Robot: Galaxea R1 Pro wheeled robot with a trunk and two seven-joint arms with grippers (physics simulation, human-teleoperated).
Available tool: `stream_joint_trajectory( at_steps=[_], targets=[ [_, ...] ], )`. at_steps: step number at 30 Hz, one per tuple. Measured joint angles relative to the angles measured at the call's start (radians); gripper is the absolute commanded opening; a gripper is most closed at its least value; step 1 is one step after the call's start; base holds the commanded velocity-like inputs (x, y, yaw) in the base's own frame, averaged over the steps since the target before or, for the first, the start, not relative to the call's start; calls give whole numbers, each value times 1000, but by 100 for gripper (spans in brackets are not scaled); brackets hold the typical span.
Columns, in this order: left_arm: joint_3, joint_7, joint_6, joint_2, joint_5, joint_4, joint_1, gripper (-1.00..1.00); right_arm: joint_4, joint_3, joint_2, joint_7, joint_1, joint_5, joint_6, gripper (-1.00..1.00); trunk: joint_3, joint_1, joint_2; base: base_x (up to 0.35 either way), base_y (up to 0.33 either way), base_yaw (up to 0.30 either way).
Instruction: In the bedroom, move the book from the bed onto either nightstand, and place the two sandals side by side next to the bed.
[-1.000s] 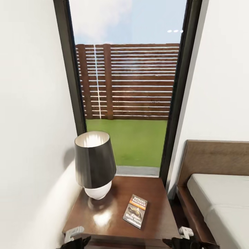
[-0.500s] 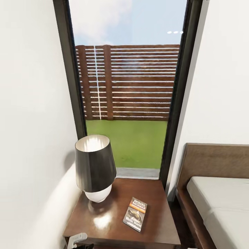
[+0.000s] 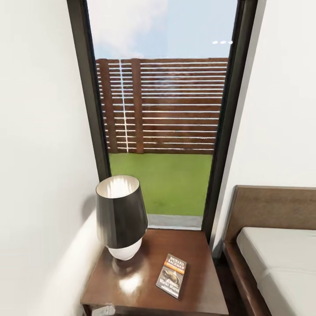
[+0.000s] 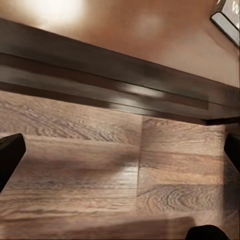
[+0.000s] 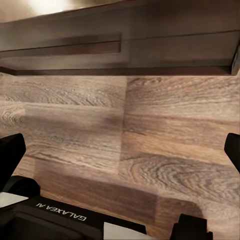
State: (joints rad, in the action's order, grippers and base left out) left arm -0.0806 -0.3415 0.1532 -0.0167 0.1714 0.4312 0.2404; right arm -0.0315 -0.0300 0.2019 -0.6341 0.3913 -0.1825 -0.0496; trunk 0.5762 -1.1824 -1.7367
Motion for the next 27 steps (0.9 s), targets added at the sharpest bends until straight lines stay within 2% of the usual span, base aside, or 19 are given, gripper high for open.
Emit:
stream_joint_trajectory(
  at_steps=[3,6,9,15,27],
  targets=[
    [30,0,-29,0,2,-37,0,100,-2,0,-1,0,-1,0,0,100,-9,12,21,0,0,0],
    [51,0,-90,1,2,-122,-1,100,-26,-1,-1,0,-3,1,1,100,-19,23,42,0,0,0],
    [56,0,-134,1,4,-199,-2,100,-40,0,-1,0,-4,0,1,100,-28,35,63,0,0,0],
    [58,-1,-188,1,7,-292,-3,100,-46,-1,-1,1,-32,0,1,100,-47,58,105,0,0,0],
    [57,0,-221,1,7,-373,-5,100,-47,-1,-1,3,-80,2,12,100,-85,104,189,0,0,0]
  ],
)
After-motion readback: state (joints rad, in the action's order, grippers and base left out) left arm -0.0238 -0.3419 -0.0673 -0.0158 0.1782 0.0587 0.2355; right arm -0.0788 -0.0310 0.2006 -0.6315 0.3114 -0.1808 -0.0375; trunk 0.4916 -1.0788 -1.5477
